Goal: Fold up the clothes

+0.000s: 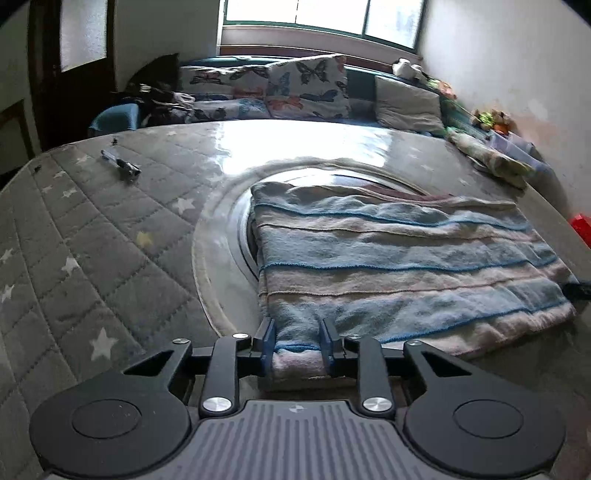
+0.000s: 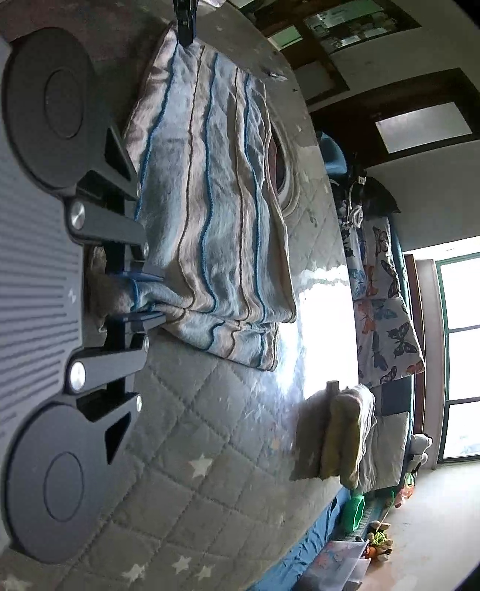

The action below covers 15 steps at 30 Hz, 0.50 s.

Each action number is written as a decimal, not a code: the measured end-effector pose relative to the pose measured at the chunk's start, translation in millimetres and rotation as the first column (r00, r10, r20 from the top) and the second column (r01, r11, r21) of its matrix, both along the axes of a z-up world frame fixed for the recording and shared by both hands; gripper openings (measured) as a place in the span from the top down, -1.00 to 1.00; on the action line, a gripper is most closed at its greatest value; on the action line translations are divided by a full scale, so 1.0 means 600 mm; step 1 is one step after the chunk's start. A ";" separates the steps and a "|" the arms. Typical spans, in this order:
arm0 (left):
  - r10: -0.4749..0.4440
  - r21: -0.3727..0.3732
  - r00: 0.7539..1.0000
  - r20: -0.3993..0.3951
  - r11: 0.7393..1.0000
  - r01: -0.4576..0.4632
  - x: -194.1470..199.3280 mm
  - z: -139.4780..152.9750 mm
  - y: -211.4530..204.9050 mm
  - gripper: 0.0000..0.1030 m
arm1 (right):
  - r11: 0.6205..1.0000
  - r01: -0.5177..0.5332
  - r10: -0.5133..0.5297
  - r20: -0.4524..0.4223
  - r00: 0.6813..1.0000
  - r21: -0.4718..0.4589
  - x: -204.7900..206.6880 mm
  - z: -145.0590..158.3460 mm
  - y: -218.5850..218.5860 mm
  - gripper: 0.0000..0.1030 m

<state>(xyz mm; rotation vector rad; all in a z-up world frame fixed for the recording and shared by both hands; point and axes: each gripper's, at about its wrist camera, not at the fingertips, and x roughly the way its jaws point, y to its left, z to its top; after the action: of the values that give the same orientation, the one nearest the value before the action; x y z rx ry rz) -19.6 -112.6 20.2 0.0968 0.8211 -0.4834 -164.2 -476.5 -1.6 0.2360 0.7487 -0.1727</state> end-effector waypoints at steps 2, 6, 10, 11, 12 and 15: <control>-0.030 0.001 1.000 -0.008 1.000 0.030 -0.023 0.002 0.002 0.49 | 1.000 0.002 -0.002 -0.016 1.000 -0.011 -0.018 0.005 -0.003 0.69; -0.116 0.031 0.993 -0.009 0.993 0.116 -0.088 0.003 0.004 0.49 | 1.000 0.013 -0.015 -0.057 0.998 -0.027 -0.065 0.008 -0.009 0.52; -0.134 0.041 0.991 -0.011 0.990 0.134 -0.107 0.008 0.009 0.47 | 0.996 0.081 -0.082 -0.042 0.996 -0.026 -0.101 0.020 -0.022 0.35; -0.132 0.031 0.991 -0.017 0.991 0.132 -0.104 0.011 0.012 0.45 | 0.995 0.090 -0.090 -0.025 0.996 -0.032 -0.105 0.026 -0.022 0.35; -0.128 0.022 0.992 -0.010 0.992 0.128 -0.100 0.016 0.014 0.44 | 0.995 0.088 -0.089 -0.004 0.996 -0.042 -0.105 0.032 -0.019 0.36; -0.117 0.006 0.993 0.027 0.993 0.117 -0.091 0.032 0.011 0.47 | 0.997 0.049 -0.047 0.043 0.998 -0.056 -0.089 0.042 -0.008 0.36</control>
<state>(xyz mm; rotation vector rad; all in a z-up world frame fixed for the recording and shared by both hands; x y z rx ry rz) -74.4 -105.9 39.5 0.1558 0.7923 -0.5892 -217.6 -481.5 23.8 0.2028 0.6957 -0.2339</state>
